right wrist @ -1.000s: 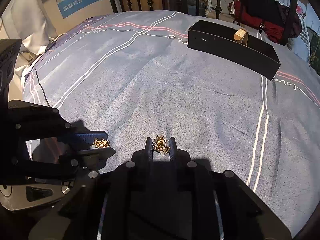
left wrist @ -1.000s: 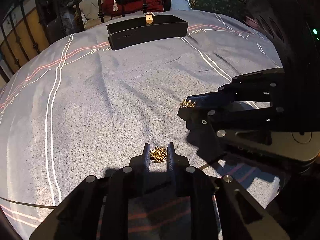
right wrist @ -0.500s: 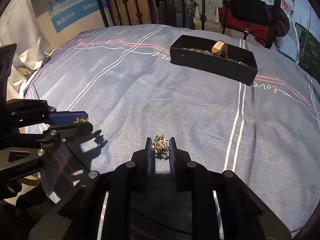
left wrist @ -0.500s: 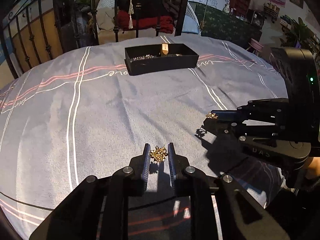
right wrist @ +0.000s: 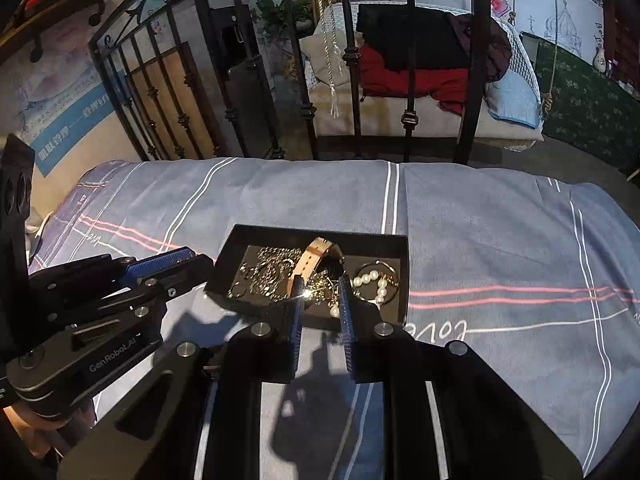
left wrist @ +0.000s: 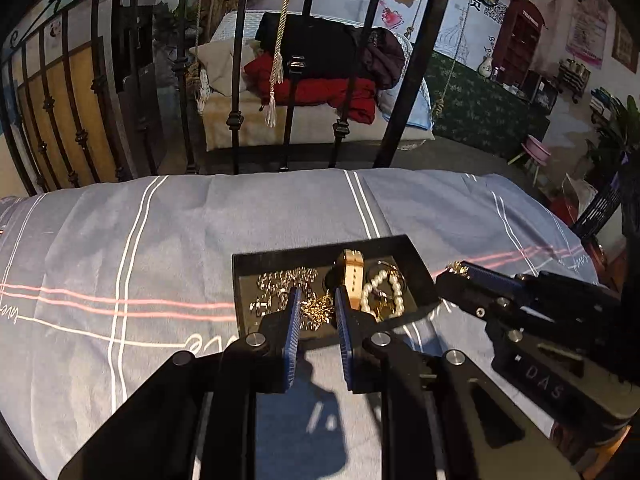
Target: Organize jewelry
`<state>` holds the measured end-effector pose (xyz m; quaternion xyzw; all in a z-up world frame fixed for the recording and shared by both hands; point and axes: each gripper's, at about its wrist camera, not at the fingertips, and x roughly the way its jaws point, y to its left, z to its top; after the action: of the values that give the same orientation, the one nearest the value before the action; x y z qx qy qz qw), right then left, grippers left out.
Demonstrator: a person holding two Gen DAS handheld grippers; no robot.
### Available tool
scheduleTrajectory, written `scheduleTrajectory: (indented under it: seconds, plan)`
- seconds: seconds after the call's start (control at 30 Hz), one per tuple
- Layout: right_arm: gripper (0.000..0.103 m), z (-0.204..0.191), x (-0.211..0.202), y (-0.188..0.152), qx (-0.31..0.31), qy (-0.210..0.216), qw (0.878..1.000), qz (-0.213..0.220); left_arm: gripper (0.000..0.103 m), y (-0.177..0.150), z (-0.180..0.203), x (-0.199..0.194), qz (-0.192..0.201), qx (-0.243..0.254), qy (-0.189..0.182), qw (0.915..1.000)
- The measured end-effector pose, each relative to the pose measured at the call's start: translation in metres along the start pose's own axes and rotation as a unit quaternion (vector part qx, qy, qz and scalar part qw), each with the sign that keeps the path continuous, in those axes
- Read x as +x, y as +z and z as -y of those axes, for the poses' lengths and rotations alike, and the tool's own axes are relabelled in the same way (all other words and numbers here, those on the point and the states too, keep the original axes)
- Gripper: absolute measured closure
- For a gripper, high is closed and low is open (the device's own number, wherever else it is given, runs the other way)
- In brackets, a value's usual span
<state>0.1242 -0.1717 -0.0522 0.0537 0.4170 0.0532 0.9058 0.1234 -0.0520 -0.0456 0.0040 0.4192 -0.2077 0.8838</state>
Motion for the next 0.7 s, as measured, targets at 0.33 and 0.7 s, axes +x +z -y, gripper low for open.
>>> scheduleTrajectory:
  seconds: [0.33,0.7]
  plan:
    - [0.069,0.009,0.071,0.006,0.003,-0.023,0.999,-0.043,0.082,0.004,-0.002,0.055,-0.043,0.001,0.037,0.9984]
    - [0.005,0.025,-0.012,-0.017,0.033,-0.094,0.995,0.006,0.006,-0.006,0.003,-0.031,-0.011,0.008,0.114,0.9934]
